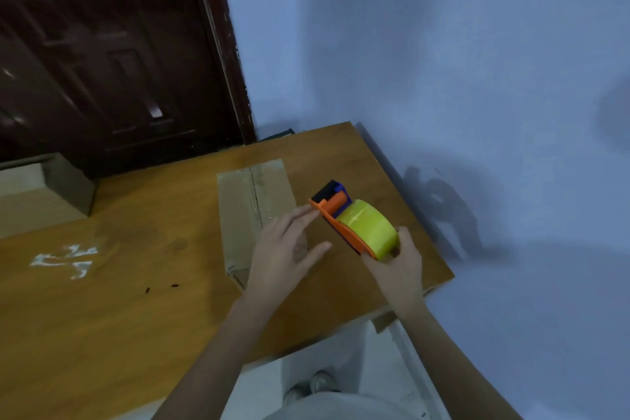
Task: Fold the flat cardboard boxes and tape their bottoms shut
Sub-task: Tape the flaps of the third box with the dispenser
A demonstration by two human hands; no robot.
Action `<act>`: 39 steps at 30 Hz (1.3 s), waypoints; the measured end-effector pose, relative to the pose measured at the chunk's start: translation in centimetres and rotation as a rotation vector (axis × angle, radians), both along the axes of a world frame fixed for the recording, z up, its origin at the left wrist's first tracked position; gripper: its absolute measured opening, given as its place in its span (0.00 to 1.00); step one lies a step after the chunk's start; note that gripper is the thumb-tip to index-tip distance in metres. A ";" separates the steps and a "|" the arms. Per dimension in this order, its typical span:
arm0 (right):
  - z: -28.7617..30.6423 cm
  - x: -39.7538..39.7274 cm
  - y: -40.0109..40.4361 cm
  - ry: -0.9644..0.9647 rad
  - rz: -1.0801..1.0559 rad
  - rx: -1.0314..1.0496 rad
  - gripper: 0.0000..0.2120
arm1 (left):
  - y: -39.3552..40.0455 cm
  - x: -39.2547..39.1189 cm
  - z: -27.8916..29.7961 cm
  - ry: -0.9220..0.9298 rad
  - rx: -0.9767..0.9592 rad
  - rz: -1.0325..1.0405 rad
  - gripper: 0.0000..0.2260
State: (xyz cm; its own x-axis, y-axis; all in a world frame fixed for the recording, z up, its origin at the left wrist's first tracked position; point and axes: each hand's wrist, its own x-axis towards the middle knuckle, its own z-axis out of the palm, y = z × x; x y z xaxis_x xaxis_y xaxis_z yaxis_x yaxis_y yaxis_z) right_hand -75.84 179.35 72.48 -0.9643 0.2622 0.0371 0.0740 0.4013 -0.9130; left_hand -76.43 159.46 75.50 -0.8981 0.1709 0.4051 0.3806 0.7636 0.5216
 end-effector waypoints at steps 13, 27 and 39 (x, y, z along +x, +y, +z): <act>4.7 -0.5 -5.2 0.078 0.280 0.086 0.18 | -2.1 1.3 5.3 0.113 0.219 0.115 0.21; 5.3 -1.3 -8.1 0.100 0.419 0.133 0.21 | -4.7 2.7 6.5 -0.027 0.449 0.226 0.07; 5.6 -0.8 -8.7 0.103 0.485 0.169 0.20 | -5.1 3.1 6.2 -0.035 0.320 0.309 0.05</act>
State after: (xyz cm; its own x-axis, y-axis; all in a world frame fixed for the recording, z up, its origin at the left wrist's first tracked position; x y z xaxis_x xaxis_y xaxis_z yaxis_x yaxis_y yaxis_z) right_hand -76.69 170.69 78.06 -0.9626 -0.2313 0.1412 -0.2434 0.5092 -0.8255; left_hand -73.34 154.35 81.70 -0.9017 -0.2365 0.3620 0.1377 0.6366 0.7588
